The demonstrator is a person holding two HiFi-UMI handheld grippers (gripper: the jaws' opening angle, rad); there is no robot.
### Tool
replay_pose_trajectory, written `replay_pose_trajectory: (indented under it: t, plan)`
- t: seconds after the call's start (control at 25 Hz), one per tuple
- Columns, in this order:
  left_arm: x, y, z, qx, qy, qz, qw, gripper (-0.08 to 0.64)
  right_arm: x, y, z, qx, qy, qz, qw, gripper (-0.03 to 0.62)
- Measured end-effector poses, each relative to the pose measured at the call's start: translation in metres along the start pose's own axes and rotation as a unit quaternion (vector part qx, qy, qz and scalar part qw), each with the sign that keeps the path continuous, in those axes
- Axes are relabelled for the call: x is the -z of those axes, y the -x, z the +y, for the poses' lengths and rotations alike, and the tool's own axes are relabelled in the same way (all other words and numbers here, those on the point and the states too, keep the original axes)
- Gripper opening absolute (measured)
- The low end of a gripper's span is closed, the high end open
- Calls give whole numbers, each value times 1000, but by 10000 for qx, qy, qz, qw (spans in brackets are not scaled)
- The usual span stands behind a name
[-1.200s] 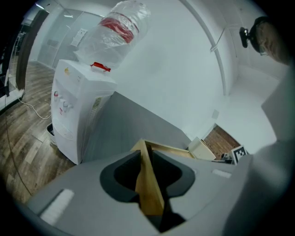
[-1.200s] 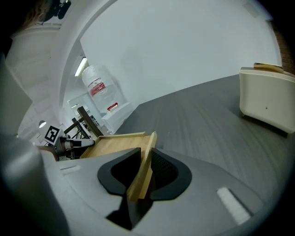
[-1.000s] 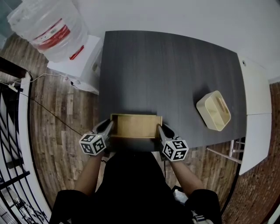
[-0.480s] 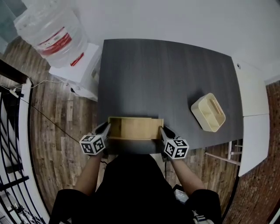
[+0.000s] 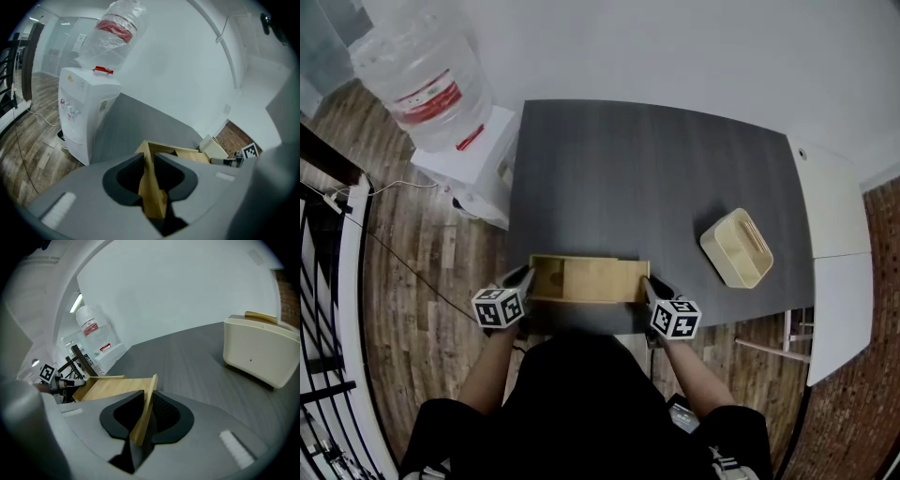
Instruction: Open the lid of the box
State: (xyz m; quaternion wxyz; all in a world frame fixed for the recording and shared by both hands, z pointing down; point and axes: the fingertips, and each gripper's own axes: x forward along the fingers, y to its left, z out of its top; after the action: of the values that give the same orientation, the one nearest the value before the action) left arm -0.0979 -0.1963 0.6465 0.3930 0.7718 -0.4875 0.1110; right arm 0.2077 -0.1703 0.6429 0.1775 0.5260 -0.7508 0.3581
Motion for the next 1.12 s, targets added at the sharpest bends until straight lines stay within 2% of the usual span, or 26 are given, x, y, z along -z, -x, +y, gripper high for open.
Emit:
replay_pose_trajectory:
  t: [0.28,0.48,0.64,0.8,0.96,1.12]
  plan:
    - [-1,1,2,-18,8,-31,10000,66,-3,7,-21,143,-266,-97,9995,54]
    - [0,0,1,-47,-17,20,10000,66,-2,10,-23,237,-100,-137,9996,54]
    - [1,1,1,-75,-3,68,9999,64,-2,12,-27,279,-155,-159,9994,51]
    - [1,1,1,-111,-165,147,9997,64,-3,16,-36,364,-221,-169,9990,49]
    - [2,1,1,-101,-108,165,9998,64,-3,19,-42,467,-268,-188,9984,46]
    - [1,1,1,-118,-175,206,9996,65,-3,19,-42,525,-145,-155,9984,46]
